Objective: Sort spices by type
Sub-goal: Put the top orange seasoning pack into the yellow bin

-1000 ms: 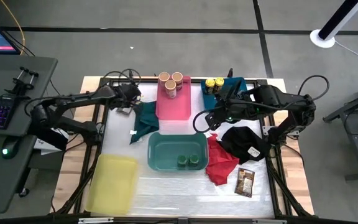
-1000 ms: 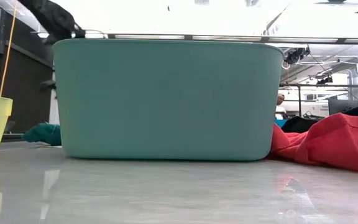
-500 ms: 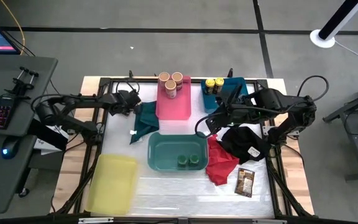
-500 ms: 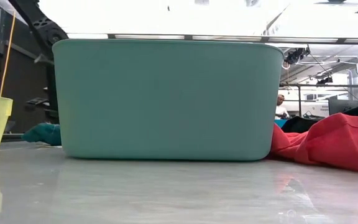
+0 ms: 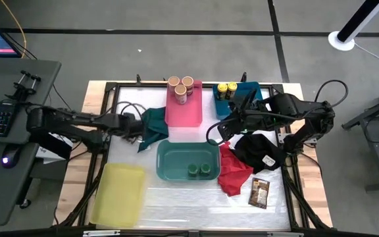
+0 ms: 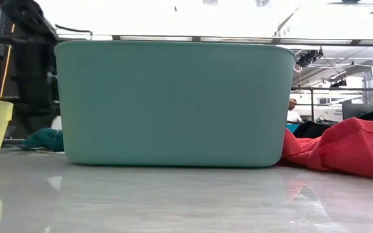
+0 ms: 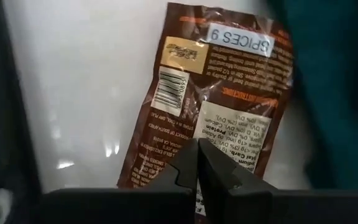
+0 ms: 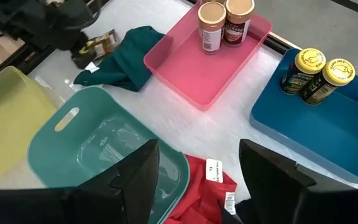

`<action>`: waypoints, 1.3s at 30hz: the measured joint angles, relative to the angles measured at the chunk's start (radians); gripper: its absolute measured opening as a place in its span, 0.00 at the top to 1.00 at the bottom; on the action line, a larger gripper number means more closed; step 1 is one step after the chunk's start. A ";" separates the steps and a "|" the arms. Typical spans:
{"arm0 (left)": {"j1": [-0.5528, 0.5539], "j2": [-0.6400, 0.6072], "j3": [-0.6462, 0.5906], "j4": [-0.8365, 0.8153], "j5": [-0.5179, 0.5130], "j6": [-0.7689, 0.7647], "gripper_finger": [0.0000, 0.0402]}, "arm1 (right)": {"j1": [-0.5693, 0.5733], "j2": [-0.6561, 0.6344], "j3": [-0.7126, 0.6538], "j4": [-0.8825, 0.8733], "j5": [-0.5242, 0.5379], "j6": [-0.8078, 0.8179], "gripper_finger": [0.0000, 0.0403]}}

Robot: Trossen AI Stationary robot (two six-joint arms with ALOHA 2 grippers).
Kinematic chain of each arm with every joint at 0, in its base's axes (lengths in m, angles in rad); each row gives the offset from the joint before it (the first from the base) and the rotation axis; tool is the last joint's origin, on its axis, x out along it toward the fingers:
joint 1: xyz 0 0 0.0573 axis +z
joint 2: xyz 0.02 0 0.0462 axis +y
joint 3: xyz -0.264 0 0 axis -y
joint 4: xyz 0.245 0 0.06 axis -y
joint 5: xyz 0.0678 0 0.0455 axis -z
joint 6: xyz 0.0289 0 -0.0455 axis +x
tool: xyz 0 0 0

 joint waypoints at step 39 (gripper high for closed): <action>0.090 0.037 0.214 -0.127 0.170 0.348 0.24 | 0.008 0.000 0.000 0.003 -0.025 -0.021 0.47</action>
